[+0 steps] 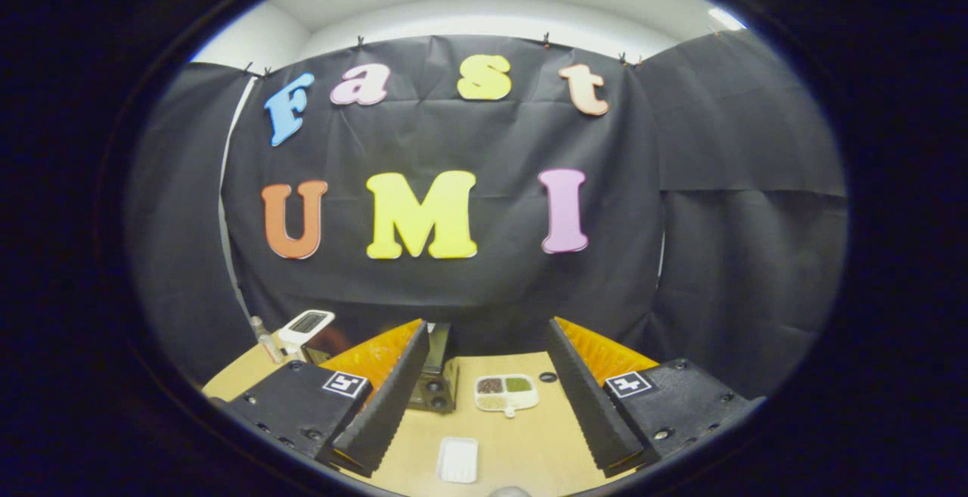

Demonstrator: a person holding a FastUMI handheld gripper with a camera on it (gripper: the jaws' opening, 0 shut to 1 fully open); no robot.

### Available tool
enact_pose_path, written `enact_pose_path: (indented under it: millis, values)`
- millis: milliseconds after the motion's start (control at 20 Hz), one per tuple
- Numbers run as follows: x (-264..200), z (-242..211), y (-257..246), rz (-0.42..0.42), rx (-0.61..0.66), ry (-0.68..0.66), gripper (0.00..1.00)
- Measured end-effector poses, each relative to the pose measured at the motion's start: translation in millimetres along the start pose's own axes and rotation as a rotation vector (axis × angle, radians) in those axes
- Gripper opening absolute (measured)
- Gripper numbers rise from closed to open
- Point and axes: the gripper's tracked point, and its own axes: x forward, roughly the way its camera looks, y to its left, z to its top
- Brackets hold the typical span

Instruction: Open the toaster oven, put the food inside, and close the toaster oven door.

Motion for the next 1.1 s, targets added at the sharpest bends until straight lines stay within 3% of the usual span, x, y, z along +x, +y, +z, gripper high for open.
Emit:
enact_pose_path:
  millis: [350,1100]
  values:
    - [-33.6,13.7,-19.8,0.054,-0.037,-0.067,0.99]
    - [-48.8,0.8,-29.1,0.076,0.014,-0.016,0.99]
